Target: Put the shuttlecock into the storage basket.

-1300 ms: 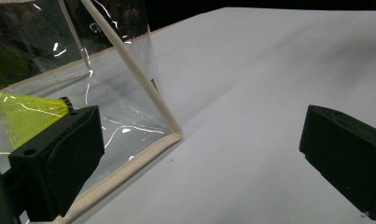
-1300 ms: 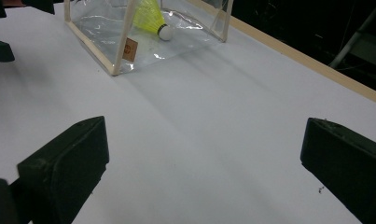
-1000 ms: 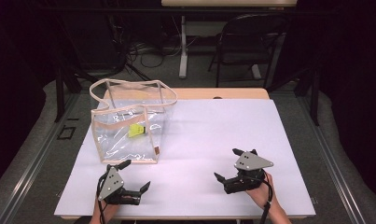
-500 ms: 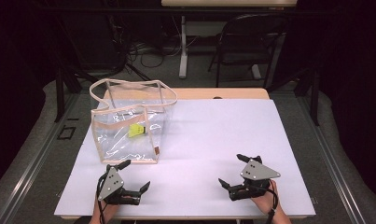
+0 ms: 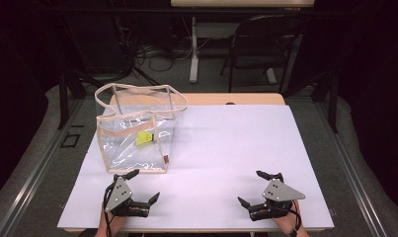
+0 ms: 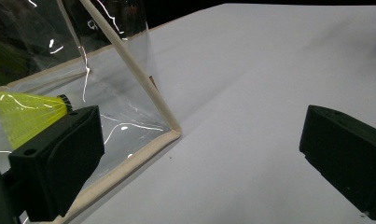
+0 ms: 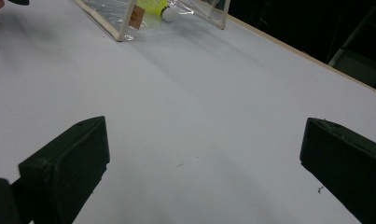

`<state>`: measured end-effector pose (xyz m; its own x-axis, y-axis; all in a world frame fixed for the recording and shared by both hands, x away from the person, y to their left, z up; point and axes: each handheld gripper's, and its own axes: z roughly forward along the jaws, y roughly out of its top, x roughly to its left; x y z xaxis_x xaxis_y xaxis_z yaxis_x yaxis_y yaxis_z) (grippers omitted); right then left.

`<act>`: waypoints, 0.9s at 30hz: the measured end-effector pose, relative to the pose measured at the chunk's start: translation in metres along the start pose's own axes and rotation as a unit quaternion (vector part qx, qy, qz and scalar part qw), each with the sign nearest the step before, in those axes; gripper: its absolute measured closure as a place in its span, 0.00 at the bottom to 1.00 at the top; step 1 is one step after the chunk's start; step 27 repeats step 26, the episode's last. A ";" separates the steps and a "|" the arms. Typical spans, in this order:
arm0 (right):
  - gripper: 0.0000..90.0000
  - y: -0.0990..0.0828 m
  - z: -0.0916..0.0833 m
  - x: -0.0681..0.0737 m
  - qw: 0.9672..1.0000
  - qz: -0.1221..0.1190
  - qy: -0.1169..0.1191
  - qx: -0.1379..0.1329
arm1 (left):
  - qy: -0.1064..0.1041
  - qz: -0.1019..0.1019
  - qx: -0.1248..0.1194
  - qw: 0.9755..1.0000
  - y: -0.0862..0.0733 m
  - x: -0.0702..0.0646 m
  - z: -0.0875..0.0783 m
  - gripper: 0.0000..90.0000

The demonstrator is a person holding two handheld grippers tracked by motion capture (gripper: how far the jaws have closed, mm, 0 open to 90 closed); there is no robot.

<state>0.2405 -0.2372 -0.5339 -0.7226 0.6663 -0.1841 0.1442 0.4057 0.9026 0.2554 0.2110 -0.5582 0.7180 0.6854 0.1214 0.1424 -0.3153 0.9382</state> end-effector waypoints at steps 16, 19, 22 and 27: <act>0.01 -0.011 -0.011 0.006 1.000 -0.007 -0.011 -0.005 | -0.002 0.001 0.000 1.000 0.000 -0.001 0.000 0.00; 0.01 -0.012 -0.009 0.008 1.000 -0.011 -0.009 -0.002 | -0.001 0.003 0.000 1.000 0.000 -0.001 0.000 0.00; 0.01 -0.012 -0.008 0.009 1.000 -0.017 -0.005 0.001 | -0.002 0.006 0.001 1.000 0.000 -0.001 0.000 0.00; 0.01 -0.012 -0.008 0.007 1.000 -0.013 -0.003 -0.003 | -0.002 0.006 0.004 1.000 0.000 -0.001 0.002 0.00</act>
